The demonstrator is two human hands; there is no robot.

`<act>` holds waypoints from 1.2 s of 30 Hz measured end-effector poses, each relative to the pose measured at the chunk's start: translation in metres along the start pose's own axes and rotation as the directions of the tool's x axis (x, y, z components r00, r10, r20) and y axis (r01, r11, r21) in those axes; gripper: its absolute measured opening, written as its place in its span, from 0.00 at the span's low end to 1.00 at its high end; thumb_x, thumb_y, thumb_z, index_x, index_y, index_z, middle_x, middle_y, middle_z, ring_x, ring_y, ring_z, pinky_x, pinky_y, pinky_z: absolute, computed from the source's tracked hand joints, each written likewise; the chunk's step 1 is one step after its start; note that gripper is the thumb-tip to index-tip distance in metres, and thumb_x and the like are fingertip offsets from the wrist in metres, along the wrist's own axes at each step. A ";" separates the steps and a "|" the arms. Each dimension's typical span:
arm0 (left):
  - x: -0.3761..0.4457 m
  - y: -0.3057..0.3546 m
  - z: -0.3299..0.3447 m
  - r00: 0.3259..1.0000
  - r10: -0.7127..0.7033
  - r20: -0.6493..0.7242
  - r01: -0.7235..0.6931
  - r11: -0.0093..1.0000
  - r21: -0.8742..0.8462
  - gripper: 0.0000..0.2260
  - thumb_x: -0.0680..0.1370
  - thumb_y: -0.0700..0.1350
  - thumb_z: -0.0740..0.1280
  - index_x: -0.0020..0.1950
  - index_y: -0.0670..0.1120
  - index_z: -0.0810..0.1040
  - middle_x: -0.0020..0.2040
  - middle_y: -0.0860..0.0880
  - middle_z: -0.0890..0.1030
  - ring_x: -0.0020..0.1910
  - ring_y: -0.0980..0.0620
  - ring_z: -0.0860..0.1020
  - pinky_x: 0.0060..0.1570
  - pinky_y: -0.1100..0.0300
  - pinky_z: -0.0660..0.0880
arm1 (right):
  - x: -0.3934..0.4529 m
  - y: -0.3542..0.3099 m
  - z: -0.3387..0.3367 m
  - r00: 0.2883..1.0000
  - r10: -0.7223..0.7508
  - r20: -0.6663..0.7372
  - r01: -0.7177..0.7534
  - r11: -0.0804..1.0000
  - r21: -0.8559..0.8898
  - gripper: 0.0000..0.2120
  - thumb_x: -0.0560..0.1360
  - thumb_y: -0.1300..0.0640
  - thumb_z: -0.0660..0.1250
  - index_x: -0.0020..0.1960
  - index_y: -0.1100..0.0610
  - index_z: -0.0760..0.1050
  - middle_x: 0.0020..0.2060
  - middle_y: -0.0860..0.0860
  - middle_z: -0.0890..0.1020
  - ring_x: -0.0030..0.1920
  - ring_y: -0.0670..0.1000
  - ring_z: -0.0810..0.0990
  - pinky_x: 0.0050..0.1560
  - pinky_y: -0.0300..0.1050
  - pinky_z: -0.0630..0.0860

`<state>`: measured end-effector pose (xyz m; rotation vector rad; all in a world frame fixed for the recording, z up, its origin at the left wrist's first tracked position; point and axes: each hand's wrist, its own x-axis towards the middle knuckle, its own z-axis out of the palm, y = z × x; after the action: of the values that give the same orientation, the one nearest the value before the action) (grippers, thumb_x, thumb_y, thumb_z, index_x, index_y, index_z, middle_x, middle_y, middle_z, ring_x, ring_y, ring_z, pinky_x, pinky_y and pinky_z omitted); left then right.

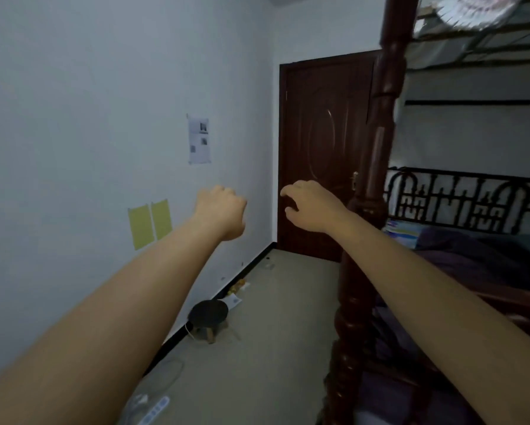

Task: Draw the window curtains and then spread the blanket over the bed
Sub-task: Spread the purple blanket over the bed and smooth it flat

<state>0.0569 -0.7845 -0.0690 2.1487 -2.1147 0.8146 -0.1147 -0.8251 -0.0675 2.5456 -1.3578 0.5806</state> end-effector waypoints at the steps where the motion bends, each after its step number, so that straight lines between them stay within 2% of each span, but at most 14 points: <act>1: 0.016 -0.015 0.013 1.000 0.002 0.001 -0.002 1.000 -0.002 0.15 0.78 0.48 0.56 0.63 0.45 0.71 0.62 0.42 0.72 0.62 0.43 0.68 0.58 0.49 0.67 | 0.022 -0.005 0.012 1.000 0.009 -0.002 -0.009 1.000 0.001 0.21 0.76 0.57 0.58 0.69 0.58 0.65 0.65 0.58 0.71 0.64 0.57 0.68 0.60 0.53 0.73; 9: 0.133 -0.094 0.103 0.993 0.113 0.030 -0.110 0.991 -0.077 0.16 0.77 0.47 0.58 0.64 0.46 0.70 0.63 0.43 0.73 0.62 0.43 0.69 0.56 0.50 0.69 | 0.152 -0.023 0.088 0.983 0.184 0.021 -0.185 0.983 0.021 0.21 0.77 0.55 0.58 0.69 0.56 0.64 0.64 0.56 0.71 0.62 0.57 0.71 0.57 0.52 0.73; 15: 0.225 -0.089 0.168 0.976 0.218 0.027 -0.208 0.957 -0.201 0.16 0.77 0.46 0.58 0.64 0.44 0.71 0.61 0.42 0.74 0.60 0.42 0.71 0.55 0.50 0.70 | 0.215 0.016 0.141 0.945 0.317 0.084 -0.313 0.948 -0.051 0.20 0.77 0.54 0.58 0.68 0.55 0.65 0.64 0.56 0.71 0.62 0.58 0.71 0.58 0.55 0.74; 20: 0.299 -0.056 0.211 0.953 0.302 0.011 -0.289 0.921 -0.262 0.17 0.77 0.46 0.58 0.64 0.45 0.71 0.62 0.42 0.73 0.61 0.42 0.70 0.55 0.50 0.70 | 0.251 0.084 0.184 0.893 0.436 0.113 -0.431 0.900 -0.069 0.20 0.77 0.53 0.58 0.68 0.55 0.66 0.64 0.56 0.71 0.62 0.58 0.72 0.58 0.54 0.74; 28: 0.453 0.039 0.248 0.905 0.425 -0.029 -0.416 0.866 -0.279 0.17 0.77 0.49 0.59 0.64 0.46 0.70 0.62 0.42 0.73 0.62 0.41 0.70 0.55 0.49 0.71 | 0.309 0.245 0.232 0.798 0.596 0.090 -0.596 0.802 -0.023 0.18 0.75 0.54 0.59 0.63 0.56 0.70 0.61 0.57 0.74 0.60 0.58 0.73 0.53 0.48 0.72; 33: 0.540 0.116 0.261 0.857 0.511 -0.067 -0.503 0.803 -0.320 0.18 0.76 0.49 0.59 0.65 0.46 0.70 0.63 0.42 0.72 0.63 0.41 0.70 0.57 0.49 0.70 | 0.323 0.336 0.240 0.732 0.679 0.054 -0.680 0.733 -0.010 0.17 0.74 0.56 0.60 0.62 0.58 0.71 0.62 0.58 0.75 0.61 0.58 0.73 0.59 0.53 0.74; 36: 0.584 0.167 0.270 0.811 0.579 -0.083 -0.568 0.744 -0.353 0.18 0.76 0.50 0.59 0.65 0.46 0.71 0.63 0.42 0.73 0.63 0.41 0.70 0.57 0.49 0.70 | 0.318 0.388 0.245 0.687 0.725 0.038 -0.723 0.688 -0.063 0.18 0.75 0.56 0.60 0.64 0.58 0.70 0.63 0.59 0.74 0.62 0.58 0.72 0.60 0.50 0.72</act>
<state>-0.0374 -1.4390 -0.1424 1.3351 -2.7250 0.3387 -0.2167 -1.3672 -0.1559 1.9042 -2.3850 0.5713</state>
